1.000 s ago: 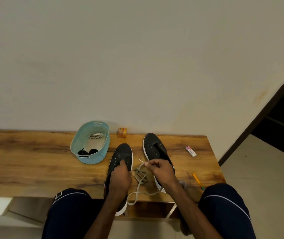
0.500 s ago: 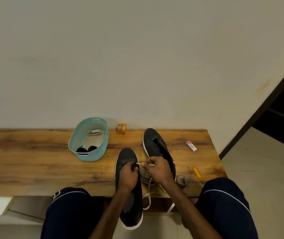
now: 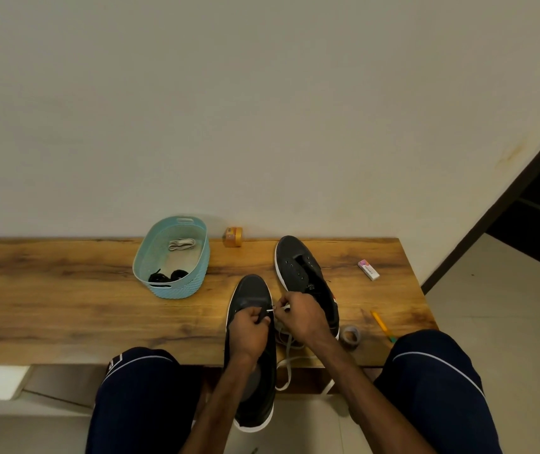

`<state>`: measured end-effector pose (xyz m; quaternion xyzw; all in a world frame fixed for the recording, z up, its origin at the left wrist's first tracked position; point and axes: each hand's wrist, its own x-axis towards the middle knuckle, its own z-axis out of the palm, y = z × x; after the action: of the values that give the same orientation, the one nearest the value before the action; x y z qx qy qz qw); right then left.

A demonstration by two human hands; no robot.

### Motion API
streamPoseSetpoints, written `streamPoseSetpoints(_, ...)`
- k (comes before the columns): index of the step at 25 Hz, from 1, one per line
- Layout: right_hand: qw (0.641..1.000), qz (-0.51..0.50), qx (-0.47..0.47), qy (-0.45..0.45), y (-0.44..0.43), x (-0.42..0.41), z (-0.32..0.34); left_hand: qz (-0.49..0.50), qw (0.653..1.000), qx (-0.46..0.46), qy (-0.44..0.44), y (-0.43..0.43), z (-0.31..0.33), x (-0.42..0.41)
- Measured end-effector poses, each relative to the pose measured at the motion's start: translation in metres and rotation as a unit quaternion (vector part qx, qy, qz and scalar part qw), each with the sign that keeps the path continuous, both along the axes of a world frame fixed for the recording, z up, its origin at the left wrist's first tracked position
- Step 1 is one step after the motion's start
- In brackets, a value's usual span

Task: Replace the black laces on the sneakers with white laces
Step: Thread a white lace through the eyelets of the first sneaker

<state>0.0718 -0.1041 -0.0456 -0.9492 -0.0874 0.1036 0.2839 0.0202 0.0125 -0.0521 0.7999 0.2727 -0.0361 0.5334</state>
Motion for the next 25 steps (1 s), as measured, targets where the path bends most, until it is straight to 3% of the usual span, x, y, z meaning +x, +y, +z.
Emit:
streamPoseSetpoints(19, 0.999, 0.037, -0.033, -0.011, 0.001, -0.003, -0.004, -0.002, 0.999, -0.036, -0.016, 0.002, 0.003, 0.001)
streamPoseSetpoints(22, 0.999, 0.038, -0.016, -0.011, -0.002, -0.005, -0.008, -0.021, 1.000, 0.008, -0.012, 0.003, 0.004, 0.005)
streamPoseSetpoints(25, 0.999, 0.028, 0.017, -0.005, -0.003, -0.006, -0.006, -0.095, 0.986, 0.136, -0.024, 0.001, 0.009, 0.007)
